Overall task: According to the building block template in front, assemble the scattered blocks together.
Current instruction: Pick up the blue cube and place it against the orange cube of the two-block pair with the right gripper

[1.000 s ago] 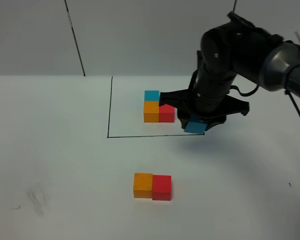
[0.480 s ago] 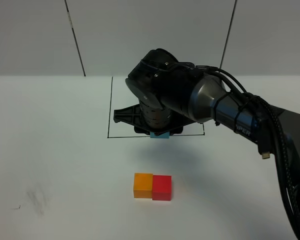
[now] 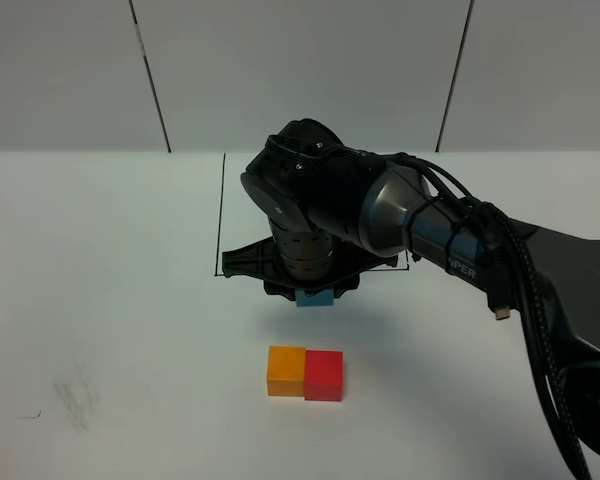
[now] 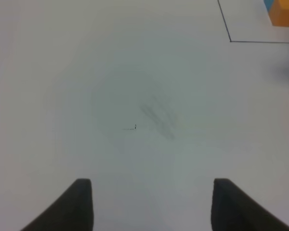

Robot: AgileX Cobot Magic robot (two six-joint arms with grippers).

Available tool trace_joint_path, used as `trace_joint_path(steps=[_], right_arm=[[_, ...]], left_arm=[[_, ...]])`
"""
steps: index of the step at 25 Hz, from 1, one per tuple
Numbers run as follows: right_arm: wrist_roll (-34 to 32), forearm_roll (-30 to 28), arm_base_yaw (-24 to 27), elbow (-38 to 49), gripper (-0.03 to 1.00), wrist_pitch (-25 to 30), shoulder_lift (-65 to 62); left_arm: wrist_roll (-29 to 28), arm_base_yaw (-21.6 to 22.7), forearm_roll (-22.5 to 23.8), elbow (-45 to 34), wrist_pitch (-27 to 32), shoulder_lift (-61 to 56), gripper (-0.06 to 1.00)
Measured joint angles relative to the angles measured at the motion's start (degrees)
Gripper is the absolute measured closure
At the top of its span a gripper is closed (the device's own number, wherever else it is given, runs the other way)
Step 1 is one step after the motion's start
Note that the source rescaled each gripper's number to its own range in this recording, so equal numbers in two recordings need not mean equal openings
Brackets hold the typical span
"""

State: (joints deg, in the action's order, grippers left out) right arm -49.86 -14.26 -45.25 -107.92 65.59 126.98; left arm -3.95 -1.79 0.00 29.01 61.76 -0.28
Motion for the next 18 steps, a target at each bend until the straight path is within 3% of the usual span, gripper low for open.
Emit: trace_joint_path(steps=[11,18], right_arm=[[1.2,6.4,0.0,-0.1,0.75,-3.6,1.1],[1.2,6.3,0.0,-0.3,0.75,-4.3,3.4]], left_arm=[[0.0,0.0,0.0,0.0,0.0,0.0,0.73],[0.0,0.0,0.0,0.0,0.0,0.0,0.73]])
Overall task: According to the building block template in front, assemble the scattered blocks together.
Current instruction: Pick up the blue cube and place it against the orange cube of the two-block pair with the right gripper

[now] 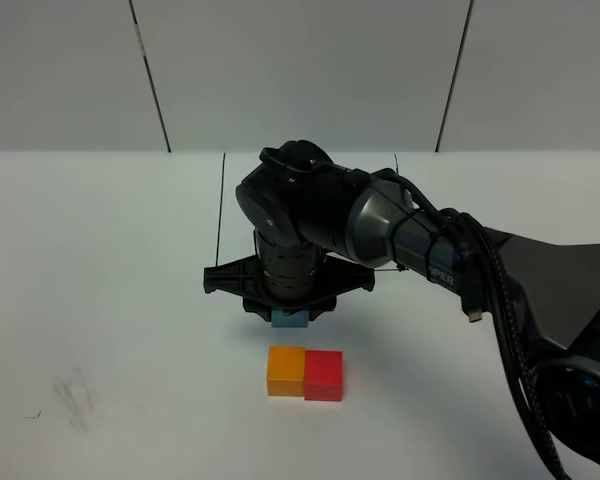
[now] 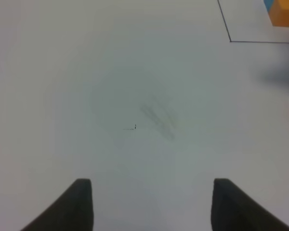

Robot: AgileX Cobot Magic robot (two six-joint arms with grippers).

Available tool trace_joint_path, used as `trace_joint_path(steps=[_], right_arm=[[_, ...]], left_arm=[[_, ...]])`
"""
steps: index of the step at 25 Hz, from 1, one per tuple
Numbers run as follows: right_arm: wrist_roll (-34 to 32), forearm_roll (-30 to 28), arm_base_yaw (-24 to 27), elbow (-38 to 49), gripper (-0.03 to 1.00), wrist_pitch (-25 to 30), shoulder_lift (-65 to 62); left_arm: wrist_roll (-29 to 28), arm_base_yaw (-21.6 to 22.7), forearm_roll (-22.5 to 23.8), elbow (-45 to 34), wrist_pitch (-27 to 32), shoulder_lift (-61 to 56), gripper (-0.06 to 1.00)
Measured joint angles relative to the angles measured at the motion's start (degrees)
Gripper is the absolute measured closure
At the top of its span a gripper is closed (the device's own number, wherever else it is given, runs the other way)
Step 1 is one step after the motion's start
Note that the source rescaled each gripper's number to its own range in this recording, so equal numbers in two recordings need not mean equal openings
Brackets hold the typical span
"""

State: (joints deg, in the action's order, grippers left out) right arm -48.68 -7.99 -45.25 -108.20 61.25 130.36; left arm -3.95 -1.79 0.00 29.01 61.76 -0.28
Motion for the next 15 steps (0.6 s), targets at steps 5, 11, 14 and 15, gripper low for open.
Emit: trace_joint_path(steps=[5,11,14,15], right_arm=[[-0.3,0.0,0.1,0.0,0.75,-0.3,1.4],[-1.3,0.0,0.1,0.0,0.75,-0.4,1.6],[-1.5,0.1,0.1,0.0,0.75,-0.4,1.7],[-1.5,0.1,0.1,0.0,0.75,-0.4,1.9]], left_arm=[[0.0,0.0,0.0,0.0,0.0,0.0,0.73],[0.0,0.0,0.0,0.0,0.0,0.0,0.73],[0.0,0.0,0.0,0.0,0.0,0.0,0.73],[0.0,0.0,0.0,0.0,0.0,0.0,0.73]])
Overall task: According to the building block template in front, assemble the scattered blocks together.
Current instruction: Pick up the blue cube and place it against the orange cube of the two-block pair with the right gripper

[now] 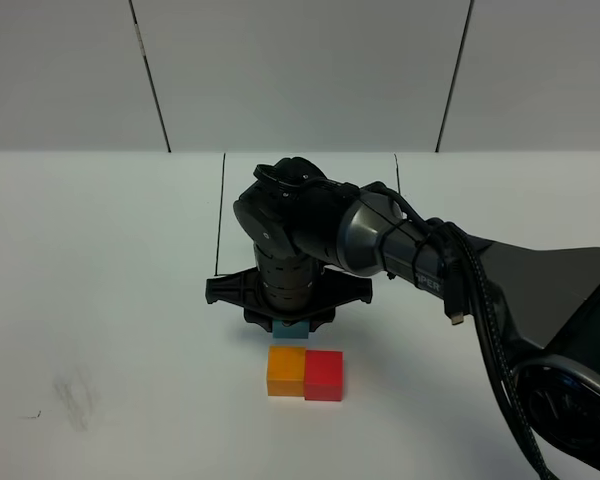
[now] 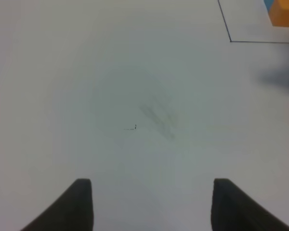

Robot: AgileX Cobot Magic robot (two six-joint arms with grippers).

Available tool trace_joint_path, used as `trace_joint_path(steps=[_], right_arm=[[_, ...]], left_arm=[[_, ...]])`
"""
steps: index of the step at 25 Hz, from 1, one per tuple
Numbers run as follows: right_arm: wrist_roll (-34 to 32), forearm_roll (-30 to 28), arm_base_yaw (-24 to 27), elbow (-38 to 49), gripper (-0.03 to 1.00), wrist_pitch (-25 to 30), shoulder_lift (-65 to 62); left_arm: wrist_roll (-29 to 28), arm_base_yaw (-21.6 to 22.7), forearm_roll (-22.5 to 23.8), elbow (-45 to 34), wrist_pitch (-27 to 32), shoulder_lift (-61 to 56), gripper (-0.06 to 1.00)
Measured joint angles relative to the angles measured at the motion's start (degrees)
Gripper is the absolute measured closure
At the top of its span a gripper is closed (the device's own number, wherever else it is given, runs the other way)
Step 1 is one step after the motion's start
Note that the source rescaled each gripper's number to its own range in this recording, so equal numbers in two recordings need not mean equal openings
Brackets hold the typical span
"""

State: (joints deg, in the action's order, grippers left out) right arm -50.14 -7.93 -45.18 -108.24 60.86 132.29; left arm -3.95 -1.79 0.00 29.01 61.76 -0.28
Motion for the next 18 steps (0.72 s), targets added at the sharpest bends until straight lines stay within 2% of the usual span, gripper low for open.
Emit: trace_joint_path(steps=[18], right_arm=[[-1.0,1.3,0.0,-0.3,0.75,0.5,1.6]], left_arm=[[0.0,0.0,0.0,0.0,0.0,0.0,0.73]])
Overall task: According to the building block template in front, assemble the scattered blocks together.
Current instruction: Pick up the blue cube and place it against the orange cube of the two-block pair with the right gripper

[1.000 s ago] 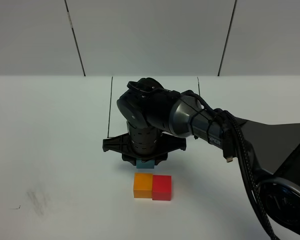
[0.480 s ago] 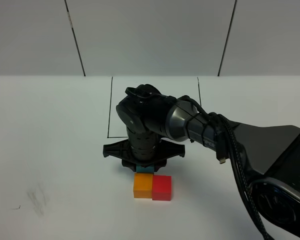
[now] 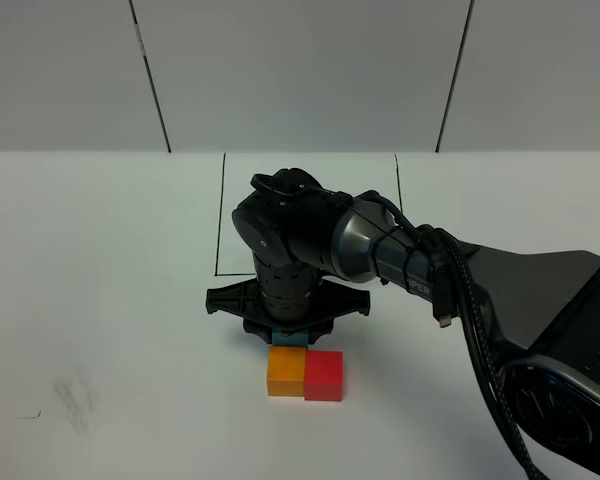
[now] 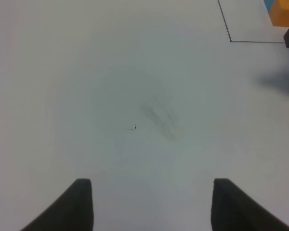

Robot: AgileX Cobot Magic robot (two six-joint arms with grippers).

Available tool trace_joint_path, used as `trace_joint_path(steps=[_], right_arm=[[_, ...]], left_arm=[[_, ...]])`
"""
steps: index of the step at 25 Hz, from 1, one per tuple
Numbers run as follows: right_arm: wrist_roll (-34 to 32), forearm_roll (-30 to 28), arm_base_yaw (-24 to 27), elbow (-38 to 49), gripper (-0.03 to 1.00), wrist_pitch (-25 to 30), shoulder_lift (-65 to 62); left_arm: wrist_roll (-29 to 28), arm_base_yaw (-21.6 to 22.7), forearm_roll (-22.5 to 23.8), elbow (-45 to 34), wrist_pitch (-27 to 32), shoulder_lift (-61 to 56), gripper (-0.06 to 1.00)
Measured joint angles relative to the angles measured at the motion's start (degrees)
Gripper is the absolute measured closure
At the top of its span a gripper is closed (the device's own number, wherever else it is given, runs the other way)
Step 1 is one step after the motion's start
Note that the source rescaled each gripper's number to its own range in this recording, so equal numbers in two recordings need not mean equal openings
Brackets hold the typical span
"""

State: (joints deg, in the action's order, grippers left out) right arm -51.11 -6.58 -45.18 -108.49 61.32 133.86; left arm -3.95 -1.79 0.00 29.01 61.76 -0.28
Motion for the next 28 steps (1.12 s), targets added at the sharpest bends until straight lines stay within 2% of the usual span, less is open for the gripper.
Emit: trace_joint_path(steps=[14,28], right_arm=[[-0.3,2.0,0.0,-0.1,0.75,-0.1,3.0],[4.8,3.2,0.3,-0.6,0.75,-0.4,3.5]], left_arm=[[0.1,0.0,0.0,0.0,0.0,0.0,0.73],[0.1,0.0,0.0,0.0,0.0,0.0,0.73]])
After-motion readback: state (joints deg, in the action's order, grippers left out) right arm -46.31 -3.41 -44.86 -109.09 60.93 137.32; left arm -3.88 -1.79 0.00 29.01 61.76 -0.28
